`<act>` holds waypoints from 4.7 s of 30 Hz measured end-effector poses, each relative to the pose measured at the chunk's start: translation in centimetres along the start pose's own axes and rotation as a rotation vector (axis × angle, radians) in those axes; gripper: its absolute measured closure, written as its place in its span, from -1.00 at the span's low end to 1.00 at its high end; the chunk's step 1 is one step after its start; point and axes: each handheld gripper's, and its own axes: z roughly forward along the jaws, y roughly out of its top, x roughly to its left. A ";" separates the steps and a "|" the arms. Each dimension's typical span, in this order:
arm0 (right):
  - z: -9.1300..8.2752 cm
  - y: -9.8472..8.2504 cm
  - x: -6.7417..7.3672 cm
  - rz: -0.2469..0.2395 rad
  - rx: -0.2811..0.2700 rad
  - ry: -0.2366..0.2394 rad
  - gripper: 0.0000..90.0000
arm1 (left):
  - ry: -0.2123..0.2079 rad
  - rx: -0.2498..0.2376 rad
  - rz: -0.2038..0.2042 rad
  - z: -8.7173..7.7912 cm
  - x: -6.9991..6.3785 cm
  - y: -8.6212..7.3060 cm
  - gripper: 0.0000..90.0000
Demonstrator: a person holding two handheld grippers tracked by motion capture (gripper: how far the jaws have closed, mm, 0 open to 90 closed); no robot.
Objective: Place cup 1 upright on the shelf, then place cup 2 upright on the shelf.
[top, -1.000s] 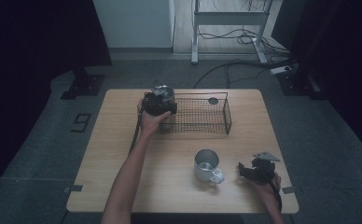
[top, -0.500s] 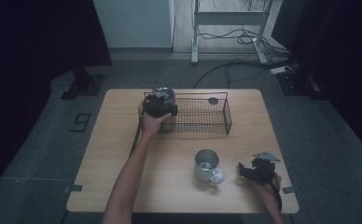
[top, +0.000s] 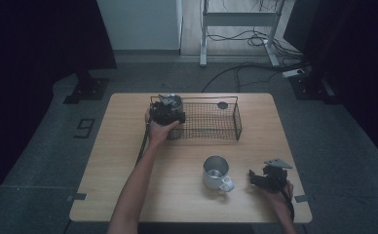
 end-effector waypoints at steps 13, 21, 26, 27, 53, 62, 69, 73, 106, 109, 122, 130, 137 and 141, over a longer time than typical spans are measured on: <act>0.0 0.0 0.0 0.000 0.000 0.000 -0.71 | -0.013 -0.002 0.005 -0.3 0.0 -0.5 -0.92; 0.0 0.0 0.0 0.000 0.000 0.000 -0.71 | -0.009 -0.052 -0.020 -1.0 -0.1 0.0 -0.99; 0.0 0.0 0.0 0.000 0.000 0.000 -0.71 | -0.009 -0.074 -0.015 -1.8 0.0 0.3 -1.00; 0.0 0.0 0.0 0.000 0.000 0.000 -0.71 | -0.010 -0.077 -0.015 -1.9 0.1 0.3 -1.00; 0.0 0.0 0.0 0.001 0.000 0.000 -0.71 | -0.013 -0.160 -0.016 -6.7 0.8 -0.4 -0.98; 0.0 0.0 0.0 0.001 0.000 0.000 -0.71 | -0.058 -0.155 0.009 -8.5 0.6 -1.1 -0.95; 0.0 0.1 0.0 0.001 0.001 0.000 -0.71 | -0.080 -0.134 0.052 -10.0 -0.2 -1.9 -0.95; 0.0 0.1 0.0 0.002 0.003 0.000 -0.71 | -0.082 -0.138 0.066 -11.1 -0.5 -2.4 -0.95; 0.0 0.1 0.0 0.005 0.004 -0.001 -0.71 | -0.153 -0.007 0.101 -14.2 -1.5 -14.6 -0.91; 0.0 0.1 0.0 0.005 0.003 -0.001 -0.71 | -0.157 0.021 0.107 -14.0 -1.7 -15.7 -0.91; 0.0 0.1 0.0 0.007 0.002 0.000 -0.70 | -0.152 0.061 0.084 -13.4 -1.8 -16.8 -0.86; -0.4 0.0 0.2 0.010 -0.020 -0.009 -0.68 | -0.148 0.046 0.087 -13.6 -1.8 -16.7 -0.85; -1.7 0.5 0.3 0.032 -0.074 0.014 -0.66 | -0.142 0.047 0.070 -13.7 -1.5 -17.1 -0.84; -2.9 0.8 0.4 0.045 -0.104 0.026 -0.65 | -0.146 0.061 0.078 -13.4 -1.7 -17.2 -0.83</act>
